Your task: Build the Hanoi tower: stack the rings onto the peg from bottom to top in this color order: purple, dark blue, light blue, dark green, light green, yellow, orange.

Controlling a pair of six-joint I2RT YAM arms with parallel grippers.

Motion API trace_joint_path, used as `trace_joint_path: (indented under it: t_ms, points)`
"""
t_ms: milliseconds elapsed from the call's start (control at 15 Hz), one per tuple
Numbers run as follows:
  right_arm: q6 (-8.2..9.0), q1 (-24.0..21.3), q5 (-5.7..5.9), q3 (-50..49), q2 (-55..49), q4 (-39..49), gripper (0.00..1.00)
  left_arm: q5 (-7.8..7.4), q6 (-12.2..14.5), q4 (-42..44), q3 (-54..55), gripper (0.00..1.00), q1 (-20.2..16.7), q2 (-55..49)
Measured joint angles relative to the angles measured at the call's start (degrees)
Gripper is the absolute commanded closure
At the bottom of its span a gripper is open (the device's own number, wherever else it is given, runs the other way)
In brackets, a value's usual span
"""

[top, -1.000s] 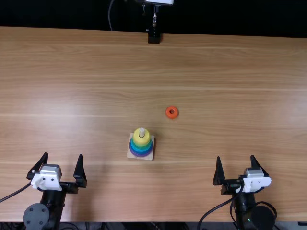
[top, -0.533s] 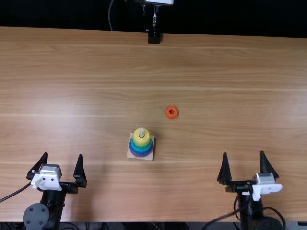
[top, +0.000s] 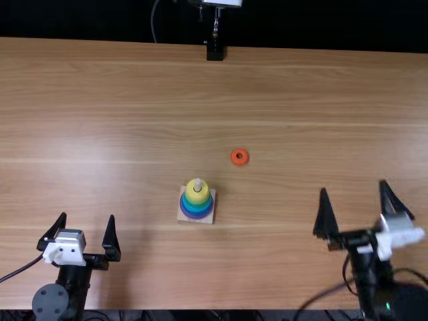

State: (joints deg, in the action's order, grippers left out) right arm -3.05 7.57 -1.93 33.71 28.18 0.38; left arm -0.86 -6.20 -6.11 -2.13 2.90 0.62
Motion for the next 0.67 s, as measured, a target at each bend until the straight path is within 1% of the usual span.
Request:
trace_joint_path:
  t_ms: [133,267,400,467,667]
  points:
    - [0.04,1.97,0.02,3.74,13.09,-3.91,0.00,0.04,0.00,0.00,0.02,0.00,0.00,0.00]
    - [0.02,6.91,-0.02,7.30,25.11,-6.01,0.00,0.04,-0.02,0.00,0.00,0.00,0.00,0.00]
    - [0.07,10.38,-0.22,11.80,32.96,-6.80,0.00,0.00,-0.02,0.00,0.00,0.00,-0.02,0.00]
    - [0.02,11.28,-0.26,14.88,37.59,-6.73,0.00,0.02,0.00,-0.02,0.00,0.00,0.00,0.00]
    - [0.17,11.56,-0.39,21.75,52.26,-6.78,0.00,0.04,-0.02,0.00,0.00,0.00,0.00,0.00]
